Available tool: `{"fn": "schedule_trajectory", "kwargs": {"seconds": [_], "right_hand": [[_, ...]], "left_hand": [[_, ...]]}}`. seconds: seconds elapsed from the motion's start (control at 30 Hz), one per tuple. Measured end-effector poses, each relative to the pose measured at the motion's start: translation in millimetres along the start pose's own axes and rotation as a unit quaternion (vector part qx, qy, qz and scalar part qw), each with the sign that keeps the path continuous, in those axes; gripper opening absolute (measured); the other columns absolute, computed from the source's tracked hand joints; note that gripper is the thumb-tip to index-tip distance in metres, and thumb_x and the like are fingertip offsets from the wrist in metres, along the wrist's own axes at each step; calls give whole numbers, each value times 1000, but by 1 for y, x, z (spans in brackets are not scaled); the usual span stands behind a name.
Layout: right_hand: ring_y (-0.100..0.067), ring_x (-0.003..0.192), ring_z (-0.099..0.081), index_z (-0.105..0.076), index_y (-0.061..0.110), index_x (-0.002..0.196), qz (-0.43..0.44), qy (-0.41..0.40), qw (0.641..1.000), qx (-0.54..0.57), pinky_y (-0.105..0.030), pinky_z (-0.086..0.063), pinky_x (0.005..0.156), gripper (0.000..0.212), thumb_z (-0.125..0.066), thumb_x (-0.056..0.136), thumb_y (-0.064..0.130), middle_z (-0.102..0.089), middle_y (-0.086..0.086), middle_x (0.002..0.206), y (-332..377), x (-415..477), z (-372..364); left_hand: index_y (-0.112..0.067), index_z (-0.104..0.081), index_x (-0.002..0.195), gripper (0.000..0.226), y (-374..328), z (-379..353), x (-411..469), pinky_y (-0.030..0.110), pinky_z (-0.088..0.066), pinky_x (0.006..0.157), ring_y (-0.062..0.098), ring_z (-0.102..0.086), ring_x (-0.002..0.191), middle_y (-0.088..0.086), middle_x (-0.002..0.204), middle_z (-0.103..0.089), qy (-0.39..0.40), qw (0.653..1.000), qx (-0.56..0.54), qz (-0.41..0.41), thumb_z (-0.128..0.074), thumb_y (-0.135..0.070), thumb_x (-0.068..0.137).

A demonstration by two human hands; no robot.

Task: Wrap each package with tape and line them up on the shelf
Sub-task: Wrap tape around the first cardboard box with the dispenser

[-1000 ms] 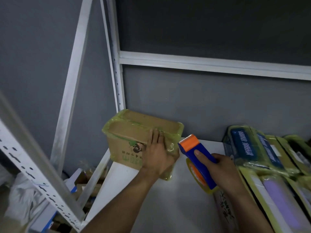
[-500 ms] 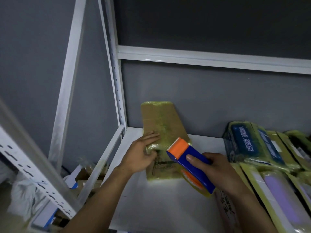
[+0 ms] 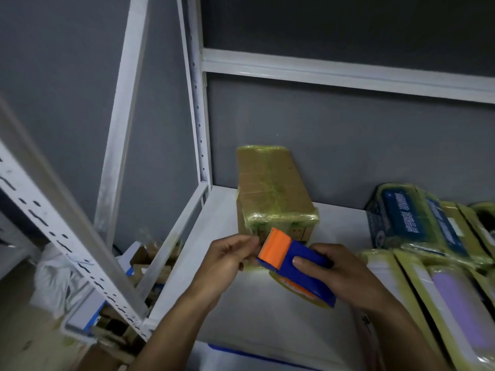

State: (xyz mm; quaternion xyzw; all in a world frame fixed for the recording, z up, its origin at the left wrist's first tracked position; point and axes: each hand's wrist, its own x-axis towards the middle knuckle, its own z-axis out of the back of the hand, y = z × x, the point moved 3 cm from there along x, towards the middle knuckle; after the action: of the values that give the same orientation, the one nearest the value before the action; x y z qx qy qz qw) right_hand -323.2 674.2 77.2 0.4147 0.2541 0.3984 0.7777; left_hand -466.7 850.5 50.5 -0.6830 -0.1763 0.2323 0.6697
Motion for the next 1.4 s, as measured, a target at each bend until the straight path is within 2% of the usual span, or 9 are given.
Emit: {"fn": "schedule_trajectory", "kwargs": {"seconds": [0.17, 0.27, 0.5, 0.77, 0.93, 1.03, 1.17, 1.3, 1.4], "right_hand": [[0, 57, -62, -70, 43, 75, 13, 0, 1000, -17, -9, -40, 55, 18, -71, 90, 54, -68, 13, 65, 0, 0, 0], [0, 58, -62, -70, 44, 75, 17, -3, 1000, -13, -8, -40, 55, 18, -71, 90, 53, -68, 13, 66, 1, -1, 0], [-1, 60, -65, -70, 46, 76, 20, -13, 999, -24, -9, -42, 56, 15, -71, 86, 58, -69, 14, 68, 1, 0, -1], [-7, 69, -71, -75, 26, 84, 17, -6, 998, -52, -12, -47, 59, 41, -72, 77, 66, -75, 9, 78, 9, 6, -3], [-3, 62, -67, -72, 41, 73, -3, -12, 996, -86, -12, -44, 56, 21, -75, 81, 61, -72, 12, 69, 16, 8, 4], [-2, 53, -61, -66, 50, 64, -12, -30, 992, -121, -12, -41, 53, 23, -71, 77, 68, -66, 14, 59, 17, 7, 14], [-2, 54, -59, -64, 52, 69, 16, -68, 982, -173, -12, -42, 56, 22, -66, 80, 71, -63, 17, 60, 21, 7, 13], [-4, 56, -60, -63, 28, 63, 6, -132, 968, -212, -17, -36, 49, 65, -56, 65, 92, -63, 11, 58, 33, 10, 16], [-7, 53, -59, -65, 24, 65, -17, -138, 955, -263, -27, -44, 53, 76, -59, 55, 99, -61, 5, 57, 49, 15, 18]], "left_hand": [[-27, -80, 97, 33, -6, 7, 0, 13, -51, 65, 9, -71, 86, 2, 98, -78, 2, 998, -69, 3, -64, -53, 84], [-33, -81, 93, 9, -7, 7, -2, 9, -50, 67, 5, -72, 88, -3, 95, -78, 16, 1000, -9, -13, -72, -31, 91], [-34, -78, 84, 15, -3, 12, 4, 11, -50, 64, 2, -69, 79, -7, 86, -76, -31, 999, 38, -7, -71, -25, 94], [-18, -80, 80, 14, -3, 20, 12, 16, -55, 62, 7, -70, 71, 4, 79, -76, -79, 997, 15, -10, -74, -10, 91], [-17, -81, 82, 9, -6, 51, 16, 21, -59, 68, 8, -71, 76, 2, 83, -77, -124, 992, -16, -11, -77, -11, 88], [-19, -81, 82, 7, -3, 75, 21, 22, -58, 70, 10, -71, 80, 2, 85, -77, -164, 986, -27, -17, -78, -14, 88], [-28, -79, 79, 15, 6, 70, 29, 23, -60, 70, 9, -70, 77, -2, 83, -75, -193, 980, -15, -37, -76, -19, 91], [-26, -77, 80, 11, 16, 65, 36, 18, -55, 64, 7, -71, 76, -3, 82, -75, -231, 970, -61, -45, -76, -22, 90], [-22, -75, 84, 7, 26, 65, 44, 21, -54, 68, 11, -72, 80, -4, 90, -75, -241, 965, -101, -26, -76, -23, 91]]}}
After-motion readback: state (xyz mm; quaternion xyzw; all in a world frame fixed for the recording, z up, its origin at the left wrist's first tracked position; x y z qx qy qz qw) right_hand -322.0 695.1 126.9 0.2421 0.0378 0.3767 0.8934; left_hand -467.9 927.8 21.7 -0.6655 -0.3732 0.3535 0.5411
